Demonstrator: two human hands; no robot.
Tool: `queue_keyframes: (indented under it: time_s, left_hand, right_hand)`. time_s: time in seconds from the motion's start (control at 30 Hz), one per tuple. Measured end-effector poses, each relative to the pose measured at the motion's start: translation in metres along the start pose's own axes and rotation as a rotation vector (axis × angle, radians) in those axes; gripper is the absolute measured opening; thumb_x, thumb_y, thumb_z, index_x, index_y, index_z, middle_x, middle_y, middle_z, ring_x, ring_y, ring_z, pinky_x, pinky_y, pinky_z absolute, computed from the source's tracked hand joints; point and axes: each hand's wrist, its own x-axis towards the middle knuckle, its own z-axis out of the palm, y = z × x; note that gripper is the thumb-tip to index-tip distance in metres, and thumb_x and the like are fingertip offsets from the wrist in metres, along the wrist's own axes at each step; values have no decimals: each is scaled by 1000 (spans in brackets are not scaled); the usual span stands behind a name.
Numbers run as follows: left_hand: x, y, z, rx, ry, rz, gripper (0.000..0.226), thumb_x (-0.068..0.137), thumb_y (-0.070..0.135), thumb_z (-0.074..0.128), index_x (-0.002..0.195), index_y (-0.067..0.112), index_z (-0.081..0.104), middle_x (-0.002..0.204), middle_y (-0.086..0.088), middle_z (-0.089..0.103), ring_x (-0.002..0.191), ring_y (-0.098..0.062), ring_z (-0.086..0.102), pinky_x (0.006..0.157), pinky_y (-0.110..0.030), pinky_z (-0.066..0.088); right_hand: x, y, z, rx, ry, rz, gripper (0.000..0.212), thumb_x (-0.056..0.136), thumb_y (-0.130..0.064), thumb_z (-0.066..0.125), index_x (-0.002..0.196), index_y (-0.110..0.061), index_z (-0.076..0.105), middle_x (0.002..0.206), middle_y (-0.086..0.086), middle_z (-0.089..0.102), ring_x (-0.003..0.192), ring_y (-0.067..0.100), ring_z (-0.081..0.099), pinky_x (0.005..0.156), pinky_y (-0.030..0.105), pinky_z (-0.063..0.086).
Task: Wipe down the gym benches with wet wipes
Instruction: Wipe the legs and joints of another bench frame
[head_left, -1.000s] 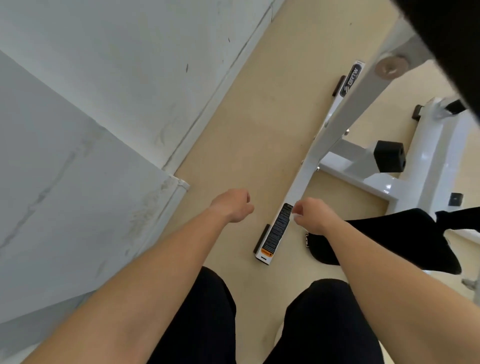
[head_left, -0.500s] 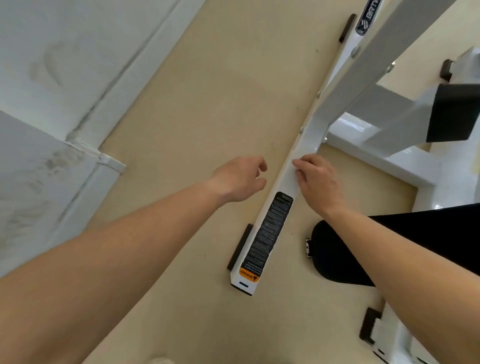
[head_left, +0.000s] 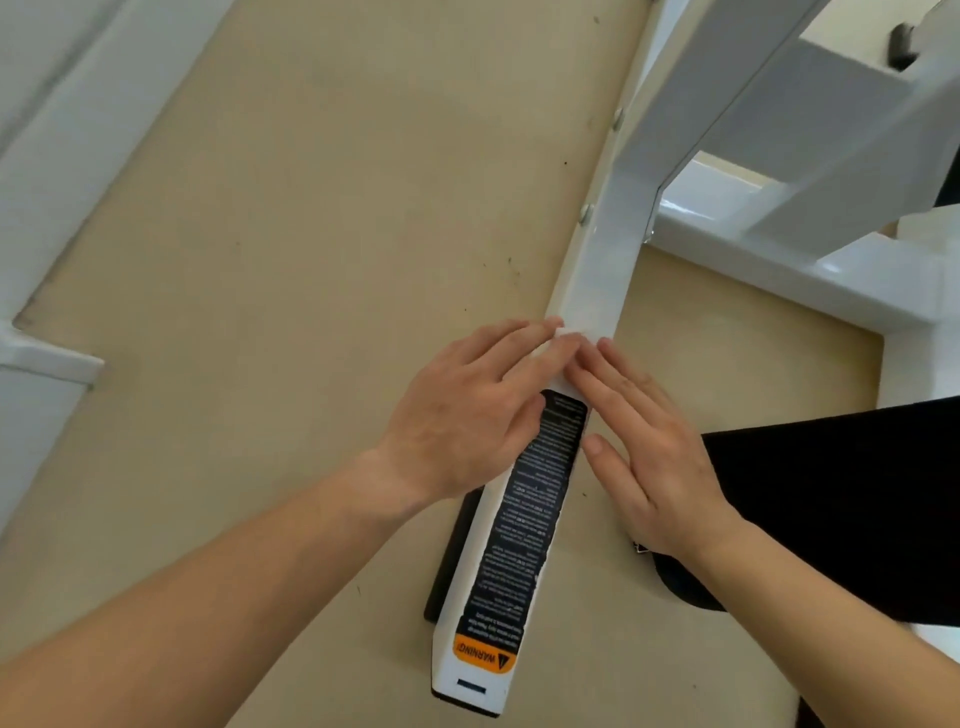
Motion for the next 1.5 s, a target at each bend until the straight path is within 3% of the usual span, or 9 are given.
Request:
queue_keyframes:
  time_s: [0.2, 0.37, 0.53, 0.67, 0.8, 1.03, 1.17, 1.4, 1.5]
  left_hand:
    - [7, -4, 5, -3, 232, -126, 23, 95, 32, 66, 97, 12, 76, 91, 0, 70, 83, -20, 63, 70, -37, 54]
    - [0, 13, 2, -158, 210, -435, 29, 84, 49, 73, 77, 20, 72, 81, 9, 62, 81, -14, 58, 73, -28, 47]
    - [12, 28, -2, -194, 217, -563, 24, 80, 35, 82, 97, 22, 70, 105, 9, 56, 99, -10, 53, 88, -17, 40]
    - [23, 36, -4, -262, 182, -539, 16, 88, 21, 76, 104, 19, 75, 99, 9, 67, 83, -4, 60, 80, -23, 51]
    - [32, 35, -3, -318, 181, -628, 18, 85, 34, 78, 96, 20, 77, 87, 11, 71, 77, -3, 66, 77, -27, 56]
    - [86, 17, 3, -404, 192, -778, 13, 82, 36, 81, 85, 26, 74, 74, 16, 68, 75, -1, 67, 75, -16, 51]
    - [129, 0, 6, -360, 166, -805, 12, 81, 36, 80, 82, 26, 72, 76, 12, 68, 78, -8, 66, 75, -19, 49]
    - [53, 24, -5, -414, 87, -819, 15, 80, 37, 82, 90, 27, 77, 77, 20, 69, 75, 8, 66, 69, -3, 45]
    - [57, 23, -3, -418, 111, -821, 16, 80, 37, 82, 89, 24, 79, 75, 20, 70, 72, 8, 66, 69, -5, 46]
  right_hand:
    - [-6, 0, -4, -100, 134, -3, 51, 97, -31, 47, 138, -3, 57, 148, 15, 46, 133, 31, 45, 107, 48, 41]
    - [-22, -9, 5, -34, 66, 3, 60, 97, -34, 46, 147, -1, 44, 155, 13, 37, 143, 24, 38, 111, 43, 40]
    - [-18, -21, 9, 155, 143, 196, 48, 99, -27, 50, 143, -8, 51, 152, 4, 41, 142, 13, 39, 115, 25, 34]
    - [12, -29, 3, 449, 359, 571, 15, 96, -27, 63, 111, -29, 65, 112, -13, 60, 105, 2, 62, 91, 20, 52]
    - [28, -25, 2, 443, 424, 694, 5, 89, -33, 74, 89, -28, 71, 91, -12, 67, 85, 2, 65, 76, 17, 52]
    - [74, 6, -9, 361, 478, 724, 8, 85, -29, 79, 84, -29, 71, 87, -8, 69, 77, 2, 63, 69, 9, 45]
    - [105, 26, -20, 350, 512, 750, 9, 85, -29, 78, 82, -24, 71, 86, -6, 69, 77, 4, 61, 72, 21, 49]
    - [46, -11, -1, 407, 423, 711, 11, 83, -28, 81, 79, -27, 70, 83, -9, 67, 77, 7, 62, 71, 21, 49]
    - [50, -7, -1, 413, 427, 695, 13, 82, -26, 82, 78, -28, 70, 81, -8, 67, 75, 7, 61, 69, 18, 48]
